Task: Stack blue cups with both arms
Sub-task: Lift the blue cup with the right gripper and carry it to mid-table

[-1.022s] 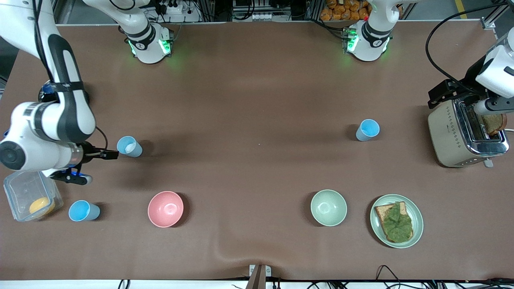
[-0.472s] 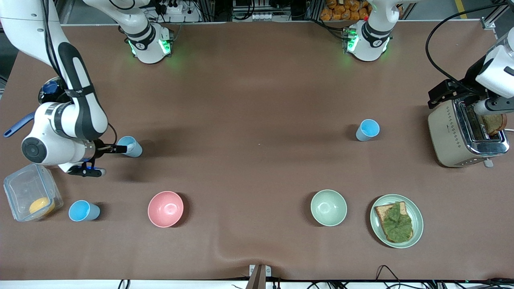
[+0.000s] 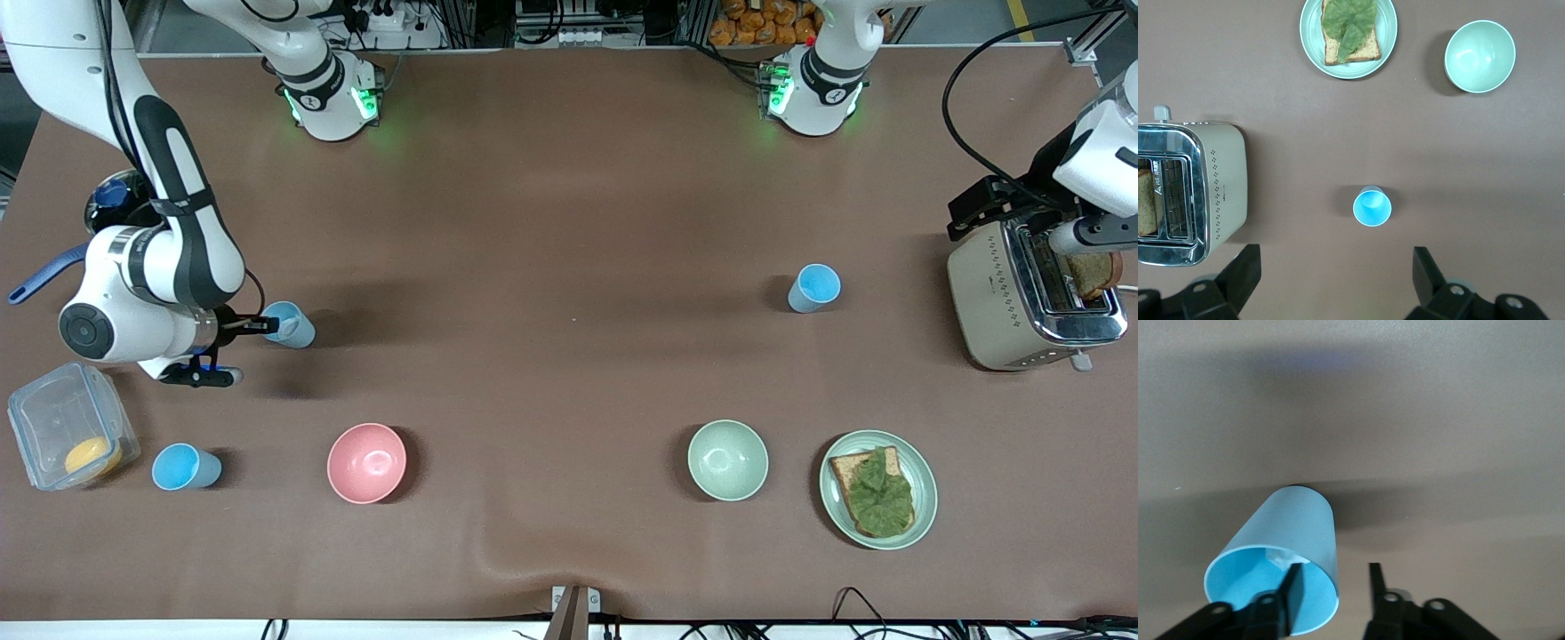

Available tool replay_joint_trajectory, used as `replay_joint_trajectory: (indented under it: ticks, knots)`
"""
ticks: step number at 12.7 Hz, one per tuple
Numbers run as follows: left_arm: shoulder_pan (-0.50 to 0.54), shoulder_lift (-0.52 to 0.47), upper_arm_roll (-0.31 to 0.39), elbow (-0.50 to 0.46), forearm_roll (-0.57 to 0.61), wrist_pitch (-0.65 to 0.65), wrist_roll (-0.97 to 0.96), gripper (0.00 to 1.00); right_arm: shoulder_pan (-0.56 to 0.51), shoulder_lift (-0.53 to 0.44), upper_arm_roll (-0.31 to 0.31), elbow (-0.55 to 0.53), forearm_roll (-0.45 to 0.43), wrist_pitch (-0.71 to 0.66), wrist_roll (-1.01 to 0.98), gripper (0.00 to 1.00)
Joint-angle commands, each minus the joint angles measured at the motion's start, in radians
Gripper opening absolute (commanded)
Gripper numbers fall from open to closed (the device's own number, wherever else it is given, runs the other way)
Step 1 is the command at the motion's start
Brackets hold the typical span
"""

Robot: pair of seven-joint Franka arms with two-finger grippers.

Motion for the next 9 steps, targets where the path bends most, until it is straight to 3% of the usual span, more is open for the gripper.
replay_joint_trajectory:
  ticks: [1,4,6,9]
  knots:
    - [0.003,0.0,-0.005,0.011,0.01,-0.013,-0.022,1.0,-0.006,-0.016,0.007,-0.018,0.015,-0.007,-0.009,0.0]
    - [0.003,0.0,-0.005,0.011,0.01,-0.013,-0.022,1.0,0.003,-0.018,0.007,-0.001,0.031,-0.039,-0.006,0.0]
    - [0.005,0.0,-0.005,0.011,0.01,-0.013,-0.022,1.0,0.043,-0.018,0.007,0.068,0.052,-0.117,0.025,0.0]
    - [0.005,0.0,-0.004,0.011,0.01,-0.013,-0.022,1.0,0.187,-0.018,0.007,0.186,0.132,-0.223,0.265,0.0]
